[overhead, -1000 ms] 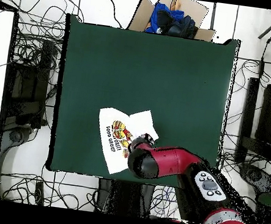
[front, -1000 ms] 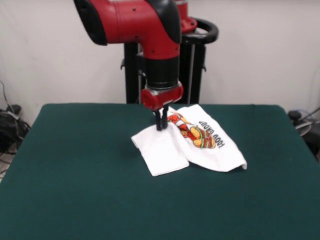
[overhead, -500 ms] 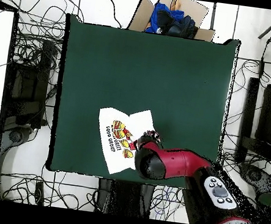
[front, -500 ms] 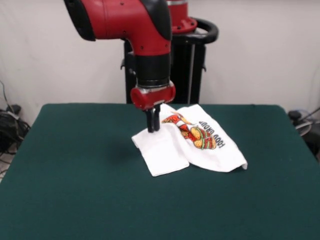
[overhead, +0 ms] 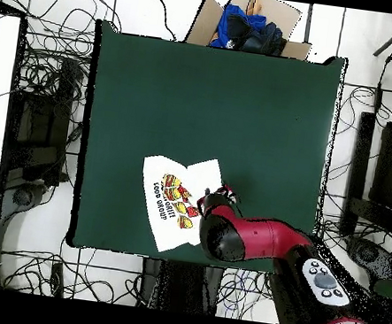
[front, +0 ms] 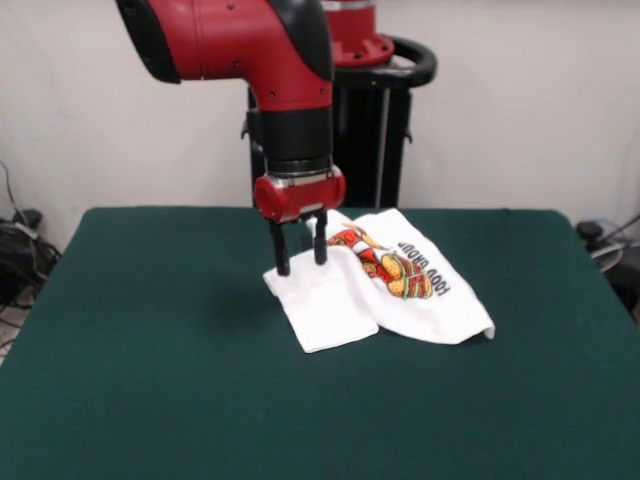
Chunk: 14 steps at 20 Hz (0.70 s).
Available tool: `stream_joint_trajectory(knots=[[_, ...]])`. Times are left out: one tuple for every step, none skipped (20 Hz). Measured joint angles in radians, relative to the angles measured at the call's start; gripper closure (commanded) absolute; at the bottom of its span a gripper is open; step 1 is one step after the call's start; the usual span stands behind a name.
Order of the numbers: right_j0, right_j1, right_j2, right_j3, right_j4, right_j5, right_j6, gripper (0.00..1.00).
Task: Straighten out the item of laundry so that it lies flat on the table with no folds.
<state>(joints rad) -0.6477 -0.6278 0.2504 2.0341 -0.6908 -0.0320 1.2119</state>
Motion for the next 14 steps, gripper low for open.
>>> stream_joint_trajectory(knots=[[0.004,0.000,0.000,0.000,0.000,0.000,0.000,0.00],[0.007,0.000,0.000,0.000,0.000,0.000,0.000,0.00],[0.015,0.000,0.000,0.000,0.000,0.000,0.000,0.00],[0.023,0.000,0.000,0.000,0.000,0.000,0.000,0.00],[0.030,0.000,0.000,0.000,0.000,0.000,0.000,0.00],[0.034,0.000,0.000,0.000,0.000,0.000,0.000,0.00],[0.038,0.000,0.000,0.000,0.000,0.000,0.000,0.00],[0.045,0.000,-0.004,-0.001,0.000,0.000,0.000,0.00],[0.054,0.000,-0.012,-0.002,0.000,0.000,0.000,0.00],[0.062,0.000,-0.020,-0.003,0.000,0.000,0.000,0.00],[0.098,0.002,-0.055,-0.012,0.000,0.000,0.000,0.00],[0.111,0.004,-0.067,-0.015,0.000,0.000,0.000,0.00],[0.127,0.007,-0.084,-0.020,0.000,0.000,0.000,0.00],[0.143,0.010,-0.100,-0.025,0.001,0.000,0.000,0.00]])
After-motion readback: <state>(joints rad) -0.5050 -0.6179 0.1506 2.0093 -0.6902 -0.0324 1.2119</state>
